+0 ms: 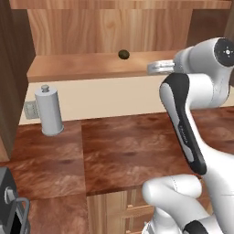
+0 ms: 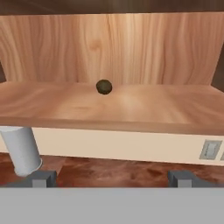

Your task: Pick the kiwis from the cabinet and place them in one bowl. Pick the tangerine from the sink and place it in the other bowl.

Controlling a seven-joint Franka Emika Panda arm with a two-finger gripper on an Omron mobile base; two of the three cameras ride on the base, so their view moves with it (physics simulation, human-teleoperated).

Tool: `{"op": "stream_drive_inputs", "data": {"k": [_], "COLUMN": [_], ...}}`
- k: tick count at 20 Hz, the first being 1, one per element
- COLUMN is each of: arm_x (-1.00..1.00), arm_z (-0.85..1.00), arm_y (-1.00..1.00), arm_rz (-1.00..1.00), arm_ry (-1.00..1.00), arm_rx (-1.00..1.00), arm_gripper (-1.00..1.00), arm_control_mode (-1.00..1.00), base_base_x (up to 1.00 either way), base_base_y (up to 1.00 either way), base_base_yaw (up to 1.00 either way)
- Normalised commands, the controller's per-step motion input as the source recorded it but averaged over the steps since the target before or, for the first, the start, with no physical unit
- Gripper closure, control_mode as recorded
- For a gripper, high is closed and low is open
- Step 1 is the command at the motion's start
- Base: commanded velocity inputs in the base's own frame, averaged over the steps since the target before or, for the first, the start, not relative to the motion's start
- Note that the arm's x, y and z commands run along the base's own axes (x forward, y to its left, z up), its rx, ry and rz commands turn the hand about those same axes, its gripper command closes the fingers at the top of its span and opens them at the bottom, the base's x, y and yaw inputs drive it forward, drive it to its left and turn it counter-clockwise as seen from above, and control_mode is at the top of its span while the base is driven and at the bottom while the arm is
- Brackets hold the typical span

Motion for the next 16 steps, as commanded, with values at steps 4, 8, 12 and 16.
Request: {"op": "stream_drive_inputs", "data": {"k": [4, 8, 12, 16], "arm_x": [0.32, 0.28, 0.39, 0.38], "arm_z": [0.04, 0.0, 0.0, 0.0], "arm_y": [0.04, 0.09, 0.19, 0.12], "arm_rz": [0.0, 0.0, 0.0, 0.0], "arm_ry": [0.01, 0.06, 0.05, 0.04], "arm_rx": [0.0, 0.0, 0.0, 0.0], "arm_gripper": [-1.0, -1.0, -1.0, -1.0], "arm_control_mode": [-1.0, -1.0, -1.0, -1.0], "base_base_x": [0.0, 0.0, 0.0, 0.0], "base_base_y": [0.0, 0.0, 0.0, 0.0], "base_base_yaw": [0.0, 0.0, 0.0, 0.0]}}
